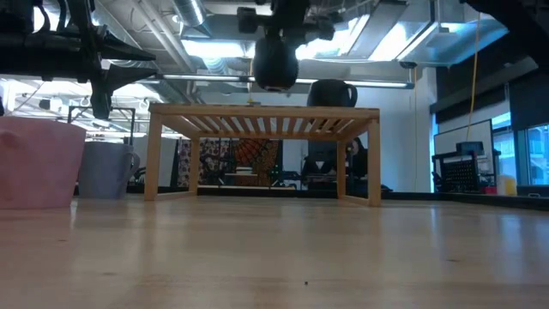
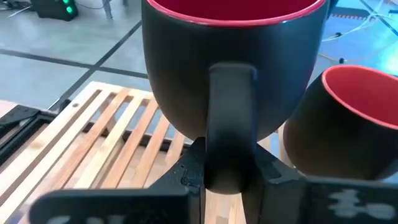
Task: Place coffee mugs
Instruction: Put the top black red mugs on the shelf
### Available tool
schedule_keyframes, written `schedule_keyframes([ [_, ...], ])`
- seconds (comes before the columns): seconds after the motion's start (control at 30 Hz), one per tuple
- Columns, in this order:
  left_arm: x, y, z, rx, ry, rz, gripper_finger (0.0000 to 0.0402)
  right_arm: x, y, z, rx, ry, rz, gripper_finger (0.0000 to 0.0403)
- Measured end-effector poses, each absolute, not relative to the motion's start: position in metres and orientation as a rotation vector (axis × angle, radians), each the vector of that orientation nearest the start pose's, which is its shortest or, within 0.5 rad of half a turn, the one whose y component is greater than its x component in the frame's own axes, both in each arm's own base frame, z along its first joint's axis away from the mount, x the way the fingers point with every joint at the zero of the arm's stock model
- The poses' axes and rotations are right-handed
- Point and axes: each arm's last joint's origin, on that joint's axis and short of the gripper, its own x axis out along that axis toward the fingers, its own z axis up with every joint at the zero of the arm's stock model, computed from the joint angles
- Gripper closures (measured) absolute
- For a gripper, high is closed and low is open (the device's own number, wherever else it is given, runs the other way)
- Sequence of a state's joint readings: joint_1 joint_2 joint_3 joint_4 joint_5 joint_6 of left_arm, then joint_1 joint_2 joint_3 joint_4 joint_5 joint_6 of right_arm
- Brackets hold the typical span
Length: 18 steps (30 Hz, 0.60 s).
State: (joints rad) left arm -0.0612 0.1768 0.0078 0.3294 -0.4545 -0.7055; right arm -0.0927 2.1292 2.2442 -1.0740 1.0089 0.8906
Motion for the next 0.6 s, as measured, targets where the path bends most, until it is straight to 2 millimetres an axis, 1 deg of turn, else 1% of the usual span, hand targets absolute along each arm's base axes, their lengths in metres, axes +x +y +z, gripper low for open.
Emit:
schedule_keyframes([
  [0.17,0.105,0.006,0.183,-0.737,-0.289,0.322,0.0305,0.439,-0.083,0.343,0.344,0.393,-1.305,0.0361],
  [0.23,0.105,0.006,0.183,-0.738,-0.289,0.322,0.0305,0.438,-0.090,0.336,0.356,0.416,-1.311,0.0361],
  [0.37,0.105,0.006,0.183,-0.738,-0.291,0.326,0.0305,0.438,-0.100,0.318,0.433,0.447,-1.322,0.0361],
  [0.47,0.105,0.006,0.183,-0.738,-0.291,0.326,0.0305,0.437,-0.103,0.305,0.450,0.481,-1.328,0.0361],
  [0.6,0.105,0.007,0.183,-0.737,-0.292,0.329,0.0305,0.437,-0.104,0.304,0.459,0.472,-1.333,0.0361],
])
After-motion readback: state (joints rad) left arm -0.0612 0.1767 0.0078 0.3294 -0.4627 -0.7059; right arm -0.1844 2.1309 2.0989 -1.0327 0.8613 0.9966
